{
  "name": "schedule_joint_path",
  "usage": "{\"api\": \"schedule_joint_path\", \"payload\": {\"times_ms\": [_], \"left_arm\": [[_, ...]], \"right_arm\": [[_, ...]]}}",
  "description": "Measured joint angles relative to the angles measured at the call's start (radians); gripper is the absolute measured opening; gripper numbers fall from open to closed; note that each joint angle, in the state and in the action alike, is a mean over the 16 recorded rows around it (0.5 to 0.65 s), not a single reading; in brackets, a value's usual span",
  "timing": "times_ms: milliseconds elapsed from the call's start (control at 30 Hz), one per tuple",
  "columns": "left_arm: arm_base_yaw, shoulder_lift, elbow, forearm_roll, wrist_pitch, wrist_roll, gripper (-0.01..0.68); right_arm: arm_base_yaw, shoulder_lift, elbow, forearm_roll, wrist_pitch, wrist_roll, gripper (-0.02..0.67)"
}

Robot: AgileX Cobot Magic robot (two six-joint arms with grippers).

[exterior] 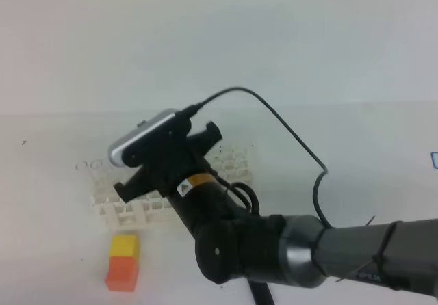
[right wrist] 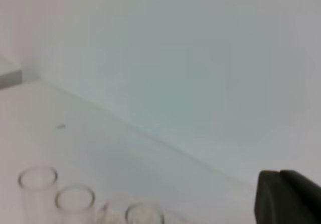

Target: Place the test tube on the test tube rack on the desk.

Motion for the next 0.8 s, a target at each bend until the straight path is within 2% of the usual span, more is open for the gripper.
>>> {"api": "schedule_joint_path", "payload": {"times_ms": [200, 800], "left_arm": [[0.0, 0.0, 0.0, 0.001, 0.0, 0.0, -0.001], [0.0, 0.0, 0.0, 0.002, 0.0, 0.0, -0.001]], "right_arm": [[0.019, 0.004, 0.031, 0.067, 0.022, -0.025, 0.005], [0.053, 0.02, 0.011, 0.074, 0.035, -0.054, -0.001]]}}
